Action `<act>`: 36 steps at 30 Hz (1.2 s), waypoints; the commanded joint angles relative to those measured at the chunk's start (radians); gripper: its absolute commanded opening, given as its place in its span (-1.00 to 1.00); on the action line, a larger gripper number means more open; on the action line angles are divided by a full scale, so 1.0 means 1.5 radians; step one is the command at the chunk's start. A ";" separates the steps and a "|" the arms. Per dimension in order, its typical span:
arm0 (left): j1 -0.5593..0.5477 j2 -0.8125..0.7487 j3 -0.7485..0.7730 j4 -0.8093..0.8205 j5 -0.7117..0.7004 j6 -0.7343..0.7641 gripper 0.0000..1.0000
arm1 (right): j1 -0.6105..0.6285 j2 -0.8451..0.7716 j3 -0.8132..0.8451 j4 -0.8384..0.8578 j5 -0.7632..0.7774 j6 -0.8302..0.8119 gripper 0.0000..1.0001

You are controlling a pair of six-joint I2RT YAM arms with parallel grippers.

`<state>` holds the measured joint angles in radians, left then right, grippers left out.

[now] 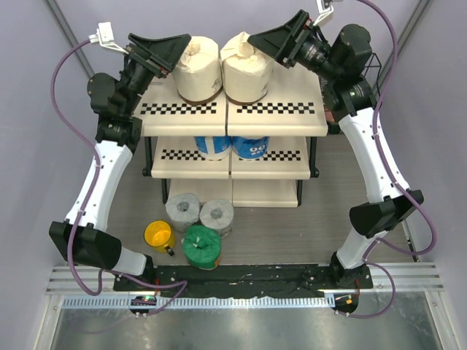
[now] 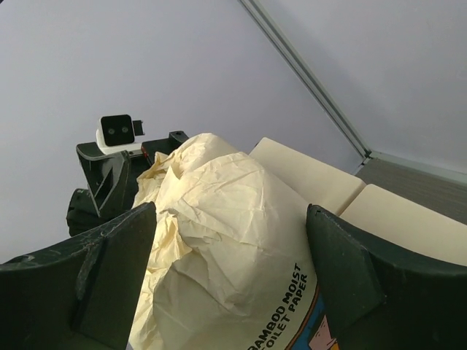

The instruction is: Place and organize the paper towels onto the shelf

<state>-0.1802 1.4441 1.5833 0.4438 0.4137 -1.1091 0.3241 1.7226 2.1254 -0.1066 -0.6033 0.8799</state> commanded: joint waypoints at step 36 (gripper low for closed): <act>0.190 -0.101 -0.051 0.020 0.012 -0.089 0.99 | -0.154 -0.131 -0.018 -0.027 0.090 -0.057 0.79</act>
<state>0.0479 1.3582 1.5085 0.4152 0.3862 -1.1942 0.1310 1.6207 2.0998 -0.1658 -0.4896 0.8215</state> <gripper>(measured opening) 0.996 0.893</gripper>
